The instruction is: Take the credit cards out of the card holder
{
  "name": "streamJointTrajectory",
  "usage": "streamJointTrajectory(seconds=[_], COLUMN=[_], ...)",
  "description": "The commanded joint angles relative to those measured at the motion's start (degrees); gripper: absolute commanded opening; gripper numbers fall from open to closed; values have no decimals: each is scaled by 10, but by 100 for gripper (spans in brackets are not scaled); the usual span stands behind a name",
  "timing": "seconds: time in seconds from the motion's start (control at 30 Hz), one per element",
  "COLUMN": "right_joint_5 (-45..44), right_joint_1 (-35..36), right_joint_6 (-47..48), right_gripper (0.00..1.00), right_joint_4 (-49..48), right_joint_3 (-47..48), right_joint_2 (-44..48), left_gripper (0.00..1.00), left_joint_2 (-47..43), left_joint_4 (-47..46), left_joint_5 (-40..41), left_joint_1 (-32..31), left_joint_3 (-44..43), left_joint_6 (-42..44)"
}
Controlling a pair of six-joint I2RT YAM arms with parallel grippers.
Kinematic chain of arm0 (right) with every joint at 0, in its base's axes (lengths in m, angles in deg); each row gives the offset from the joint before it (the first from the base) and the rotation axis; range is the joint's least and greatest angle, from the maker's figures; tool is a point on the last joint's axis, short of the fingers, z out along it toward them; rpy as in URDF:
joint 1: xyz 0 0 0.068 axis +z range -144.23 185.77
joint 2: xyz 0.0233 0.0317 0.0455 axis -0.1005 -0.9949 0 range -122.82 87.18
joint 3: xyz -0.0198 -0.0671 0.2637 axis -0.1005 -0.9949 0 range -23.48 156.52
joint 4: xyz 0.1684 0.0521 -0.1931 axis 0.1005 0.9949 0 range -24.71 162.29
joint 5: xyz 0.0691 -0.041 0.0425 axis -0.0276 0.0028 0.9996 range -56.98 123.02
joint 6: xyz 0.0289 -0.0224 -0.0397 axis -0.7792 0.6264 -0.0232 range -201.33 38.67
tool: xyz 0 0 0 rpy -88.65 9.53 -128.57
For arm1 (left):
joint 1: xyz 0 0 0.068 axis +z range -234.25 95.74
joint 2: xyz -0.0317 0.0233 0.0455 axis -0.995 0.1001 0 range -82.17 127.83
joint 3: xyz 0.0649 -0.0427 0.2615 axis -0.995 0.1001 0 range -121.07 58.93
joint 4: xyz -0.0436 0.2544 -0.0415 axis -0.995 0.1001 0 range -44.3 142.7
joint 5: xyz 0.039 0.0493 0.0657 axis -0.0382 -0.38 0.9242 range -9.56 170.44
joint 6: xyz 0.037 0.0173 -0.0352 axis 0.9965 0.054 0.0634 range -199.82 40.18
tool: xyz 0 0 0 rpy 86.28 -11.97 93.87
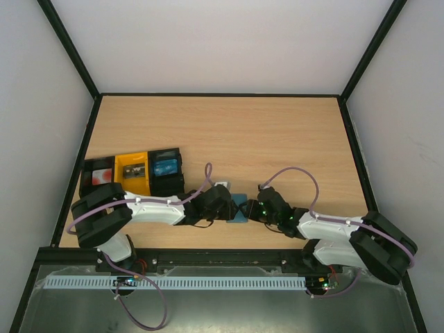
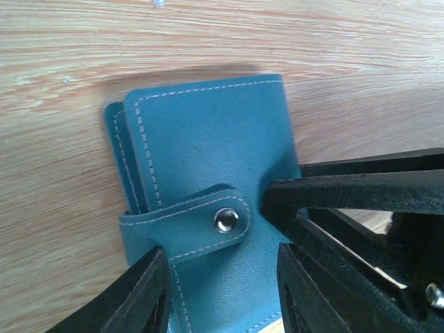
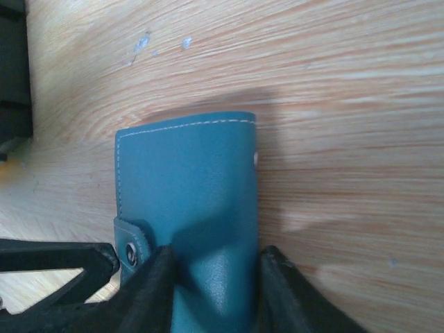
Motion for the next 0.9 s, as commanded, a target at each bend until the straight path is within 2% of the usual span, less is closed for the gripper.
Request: streamJointTrajectory(seconds=[0.0,0.13,0.37,0.63,0.87], right_joint_5=[11,19,41,58,70], right_joint_1=[0,0,0,0,0], right_joint_6=[2,6,12,17,48], right_gripper=[20,3,2,2,2], right_joint_4=[-6,-13,-15,-15,11], right_joint_3=[-15,-16,-15,-14,-4], right_joint_2=[-13,4,50,61,52], left_gripper=[44,44,44,42,42], left_joint_2=[16,13,8,23,16], left_joint_4=[31,56,57,68,149], left_joint_5=[23,31,15,16,82], left_joint_1=[6,14,24,39,40], left_joint_3=[-15,-27,-32,-33,-47], left_joint_6=[20,39,54,58,71])
